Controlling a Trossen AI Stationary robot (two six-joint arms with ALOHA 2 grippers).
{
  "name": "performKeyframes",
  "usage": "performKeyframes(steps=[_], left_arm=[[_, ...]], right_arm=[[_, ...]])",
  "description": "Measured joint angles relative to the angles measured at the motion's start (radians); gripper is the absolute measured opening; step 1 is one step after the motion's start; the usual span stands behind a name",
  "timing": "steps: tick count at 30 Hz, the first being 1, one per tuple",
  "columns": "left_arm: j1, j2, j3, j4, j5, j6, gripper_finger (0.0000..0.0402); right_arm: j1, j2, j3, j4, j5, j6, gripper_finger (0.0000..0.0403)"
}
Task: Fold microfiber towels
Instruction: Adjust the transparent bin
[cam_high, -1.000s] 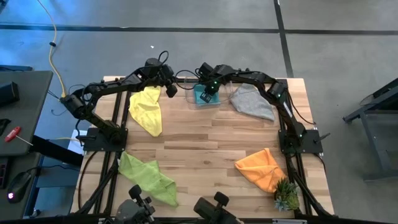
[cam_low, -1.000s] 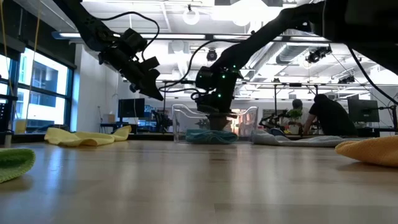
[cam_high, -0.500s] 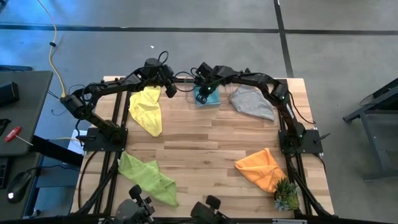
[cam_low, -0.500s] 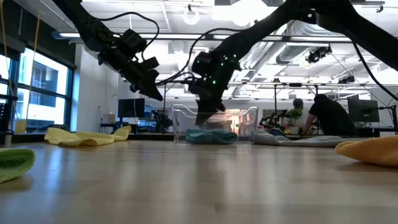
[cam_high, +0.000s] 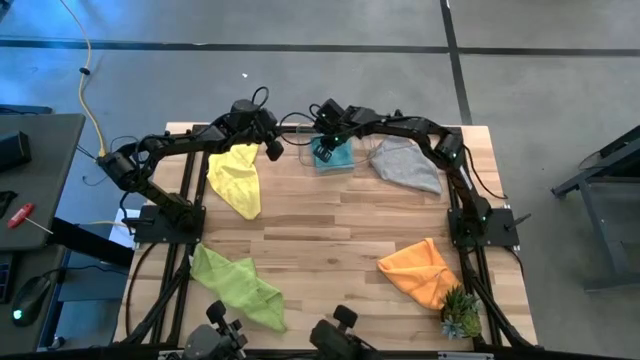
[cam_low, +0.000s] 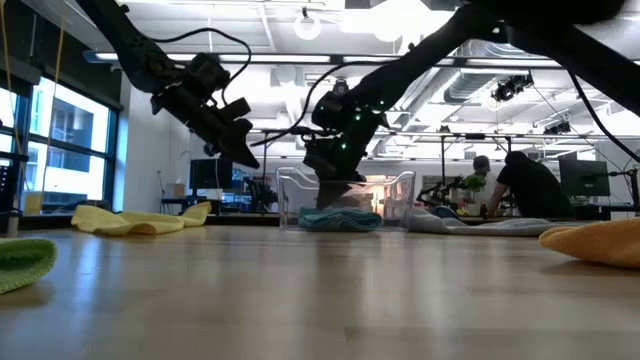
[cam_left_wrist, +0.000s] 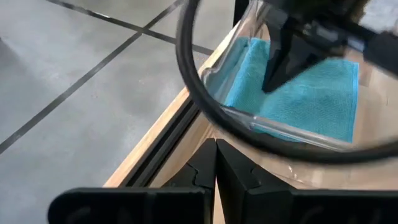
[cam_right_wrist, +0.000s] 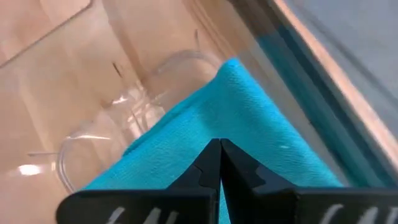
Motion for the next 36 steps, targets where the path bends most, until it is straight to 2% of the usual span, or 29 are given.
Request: performKeyframes(steps=[7,11,14,17,20,22,26,29,33,36], left_arm=[[-0.018,0.000,0.000,-0.037,0.026,0.028,0.0000],[-0.072,-0.011,0.000,-0.038,0.023,0.060,0.0000],[-0.128,-0.027,0.000,-0.038,-0.037,0.077,0.0000],[-0.190,-0.050,0.000,-0.041,-0.098,0.077,0.0000],[-0.259,-0.085,-0.001,-0.063,-0.123,0.077,0.0000],[-0.307,-0.113,0.000,-0.072,-0.133,0.077,0.0000],[-0.401,-0.169,0.000,-0.125,-0.132,0.056,0.0000],[-0.466,-0.180,0.000,-0.185,-0.121,0.012,0.0000],[-0.548,-0.136,0.000,-0.185,-0.137,-0.023,0.0000],[-0.594,-0.081,-0.001,-0.130,-0.187,-0.029,0.0000]], right_arm=[[0.001,-0.220,-0.024,-0.013,0.023,-0.122,0.0000],[-0.008,-0.366,-0.240,0.159,0.015,-0.145,0.0000],[-0.022,-0.489,-0.459,0.351,0.012,-0.125,0.0000],[-0.026,-0.606,-0.624,0.418,0.036,-0.088,0.0000],[-0.016,-0.741,-0.720,0.364,0.121,-0.084,0.0000],[-0.010,-0.827,-0.766,0.266,0.160,-0.085,0.0000],[-0.010,-0.995,-0.844,0.072,0.141,-0.085,0.0000],[-0.010,-1.082,-0.937,-0.001,0.119,-0.063,0.0000],[-0.009,-1.134,-1.081,0.040,0.108,-0.039,0.0000],[-0.010,-1.117,-1.176,0.209,0.107,0.002,0.0000]])
